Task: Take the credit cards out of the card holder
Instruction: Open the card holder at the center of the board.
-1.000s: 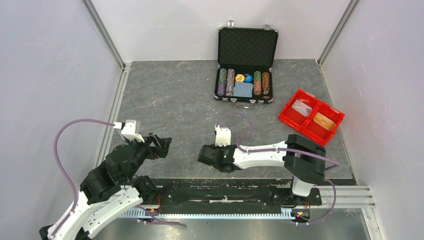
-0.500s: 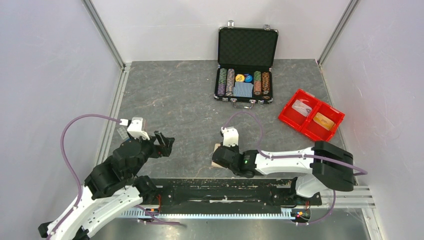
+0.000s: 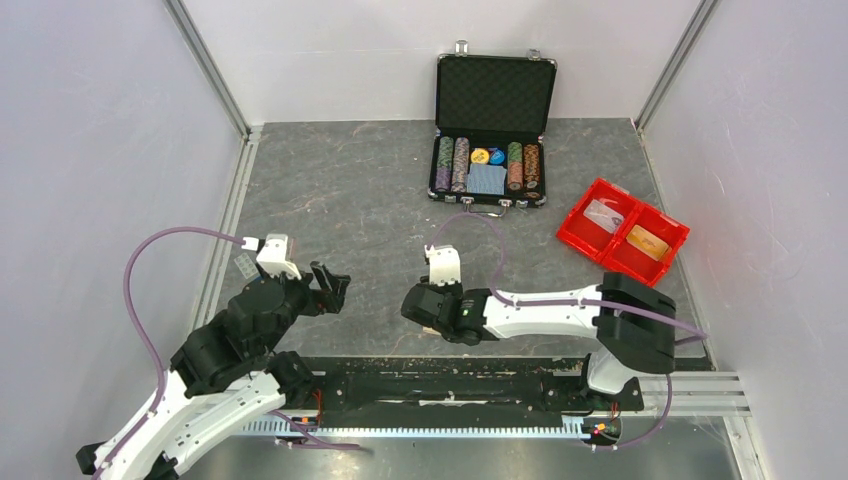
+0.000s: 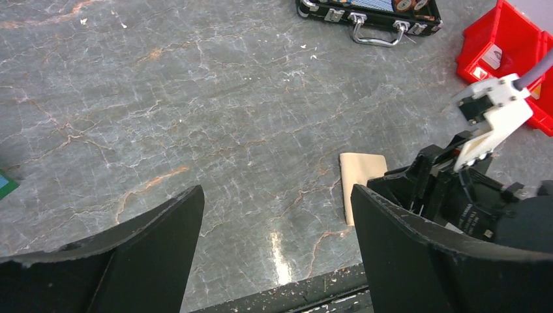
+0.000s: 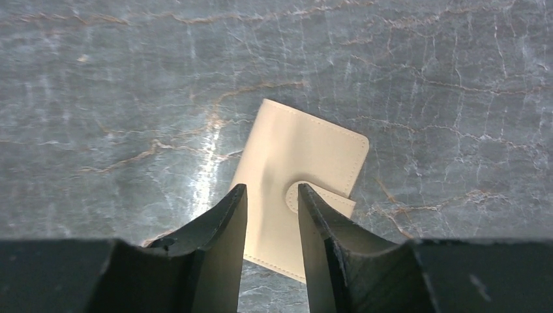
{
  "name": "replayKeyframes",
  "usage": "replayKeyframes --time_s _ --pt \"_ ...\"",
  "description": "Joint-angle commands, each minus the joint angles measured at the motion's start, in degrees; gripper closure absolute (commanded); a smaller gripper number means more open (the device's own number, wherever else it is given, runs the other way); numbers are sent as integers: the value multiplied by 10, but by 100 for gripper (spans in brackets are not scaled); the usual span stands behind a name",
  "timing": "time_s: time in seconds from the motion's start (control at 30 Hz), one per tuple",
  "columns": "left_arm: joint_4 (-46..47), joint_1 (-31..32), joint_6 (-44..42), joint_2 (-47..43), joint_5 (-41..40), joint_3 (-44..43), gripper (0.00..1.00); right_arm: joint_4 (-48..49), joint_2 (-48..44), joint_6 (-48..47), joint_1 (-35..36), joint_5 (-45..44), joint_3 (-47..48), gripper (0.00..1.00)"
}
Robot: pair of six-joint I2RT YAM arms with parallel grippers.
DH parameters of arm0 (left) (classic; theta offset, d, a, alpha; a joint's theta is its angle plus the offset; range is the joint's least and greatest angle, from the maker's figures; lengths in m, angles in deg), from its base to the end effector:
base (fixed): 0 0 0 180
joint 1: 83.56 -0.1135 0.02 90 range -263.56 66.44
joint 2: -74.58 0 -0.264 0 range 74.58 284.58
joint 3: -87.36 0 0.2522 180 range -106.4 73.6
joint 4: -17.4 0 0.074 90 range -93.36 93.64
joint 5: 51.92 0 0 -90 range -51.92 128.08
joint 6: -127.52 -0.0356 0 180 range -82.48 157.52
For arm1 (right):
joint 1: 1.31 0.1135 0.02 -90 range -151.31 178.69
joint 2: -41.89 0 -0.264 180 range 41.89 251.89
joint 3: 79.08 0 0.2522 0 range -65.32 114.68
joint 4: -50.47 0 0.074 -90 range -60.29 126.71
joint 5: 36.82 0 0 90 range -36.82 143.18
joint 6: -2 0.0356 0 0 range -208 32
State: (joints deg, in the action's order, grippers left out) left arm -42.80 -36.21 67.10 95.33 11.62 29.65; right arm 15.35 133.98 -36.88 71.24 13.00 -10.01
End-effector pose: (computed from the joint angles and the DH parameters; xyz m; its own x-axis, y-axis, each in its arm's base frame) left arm 0.0604 -0.0422 0.3169 -0.4206 -0.1957 -0.8859 0.1994 0.9326 -0.3007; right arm 0.1164 0.2938 0.1927 -0.6478 -0.0773 -0.7579 -0.1951 0.9785 0.0669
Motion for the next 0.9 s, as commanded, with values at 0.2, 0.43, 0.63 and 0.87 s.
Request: replayKeyframes --time_s 0.2,0.43,0.63,0.87 --pt "10 1 -19 -6 -2 -2 10 -61 49 36 -8 -25 31 60" --pt "9 1 -19 -4 -3 -2 10 -58 68 42 -11 -14 22 60" --pt "10 1 -19 2 -2 -2 10 -33 67 43 -12 -4 -8 63" --pt "10 1 -19 11 3 -2 10 25 27 26 -12 4 -64 90"
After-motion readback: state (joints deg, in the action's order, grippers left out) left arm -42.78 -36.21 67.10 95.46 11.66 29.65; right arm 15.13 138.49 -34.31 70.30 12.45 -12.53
